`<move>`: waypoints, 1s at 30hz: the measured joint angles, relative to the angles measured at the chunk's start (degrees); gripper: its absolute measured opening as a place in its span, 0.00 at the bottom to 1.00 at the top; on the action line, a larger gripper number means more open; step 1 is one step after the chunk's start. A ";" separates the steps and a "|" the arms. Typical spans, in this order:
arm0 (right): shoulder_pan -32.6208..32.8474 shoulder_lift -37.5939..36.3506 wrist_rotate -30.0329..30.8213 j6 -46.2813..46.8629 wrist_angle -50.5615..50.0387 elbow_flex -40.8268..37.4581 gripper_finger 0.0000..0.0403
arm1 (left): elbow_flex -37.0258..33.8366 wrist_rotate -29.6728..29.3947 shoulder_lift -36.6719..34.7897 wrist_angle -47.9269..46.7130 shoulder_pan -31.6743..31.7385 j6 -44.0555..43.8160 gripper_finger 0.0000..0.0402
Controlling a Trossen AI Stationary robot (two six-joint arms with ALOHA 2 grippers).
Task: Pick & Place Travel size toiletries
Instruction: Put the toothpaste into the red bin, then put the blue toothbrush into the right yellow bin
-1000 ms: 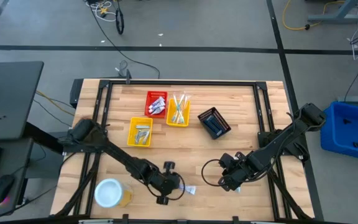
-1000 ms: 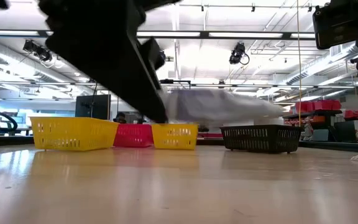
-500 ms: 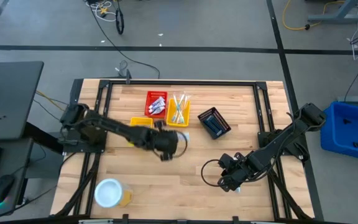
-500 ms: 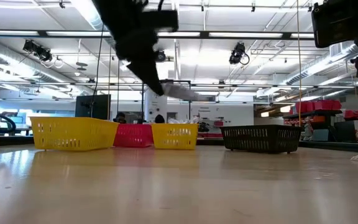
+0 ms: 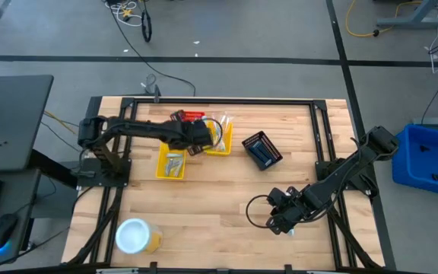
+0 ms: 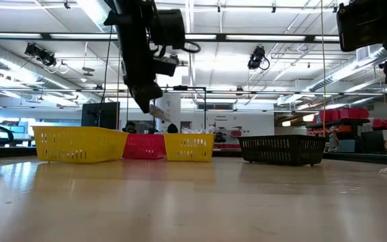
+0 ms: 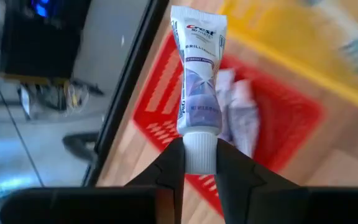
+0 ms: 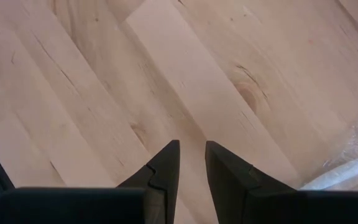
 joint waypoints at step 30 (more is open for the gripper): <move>-3.15 0.00 3.40 -9.36 -0.25 0.00 0.21 | -7.01 14.26 0.11 12.53 9.94 1.25 0.38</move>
